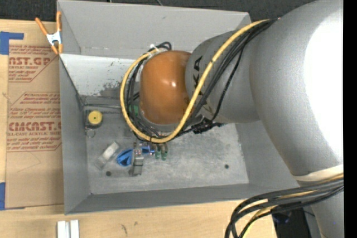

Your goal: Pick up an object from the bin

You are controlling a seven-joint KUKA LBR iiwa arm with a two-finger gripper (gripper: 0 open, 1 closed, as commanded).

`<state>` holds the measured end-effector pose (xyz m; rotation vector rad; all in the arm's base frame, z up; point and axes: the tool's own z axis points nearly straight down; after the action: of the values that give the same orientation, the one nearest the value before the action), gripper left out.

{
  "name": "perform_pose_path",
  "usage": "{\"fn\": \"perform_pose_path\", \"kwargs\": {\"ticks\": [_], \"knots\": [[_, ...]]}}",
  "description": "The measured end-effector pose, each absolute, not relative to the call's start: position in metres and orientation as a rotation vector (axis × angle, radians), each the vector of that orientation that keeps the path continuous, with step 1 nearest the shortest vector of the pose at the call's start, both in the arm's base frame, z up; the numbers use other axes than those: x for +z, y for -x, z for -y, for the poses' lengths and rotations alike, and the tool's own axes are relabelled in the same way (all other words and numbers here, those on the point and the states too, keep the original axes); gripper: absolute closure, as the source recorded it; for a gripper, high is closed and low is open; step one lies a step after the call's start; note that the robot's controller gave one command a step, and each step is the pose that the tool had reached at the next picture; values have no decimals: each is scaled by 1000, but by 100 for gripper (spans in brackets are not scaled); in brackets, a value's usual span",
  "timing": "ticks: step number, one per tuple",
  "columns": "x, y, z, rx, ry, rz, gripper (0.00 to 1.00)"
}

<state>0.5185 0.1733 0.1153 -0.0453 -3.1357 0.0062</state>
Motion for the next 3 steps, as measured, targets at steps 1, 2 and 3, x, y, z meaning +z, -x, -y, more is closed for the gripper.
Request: {"fn": "perform_pose_path", "kwargs": {"ticks": [1,2,3], "knots": [[66,-533,-170,2,1,3138,0],[69,-533,-171,-2,2,3141,100],[69,-533,-171,-3,2,3141,0]]}}
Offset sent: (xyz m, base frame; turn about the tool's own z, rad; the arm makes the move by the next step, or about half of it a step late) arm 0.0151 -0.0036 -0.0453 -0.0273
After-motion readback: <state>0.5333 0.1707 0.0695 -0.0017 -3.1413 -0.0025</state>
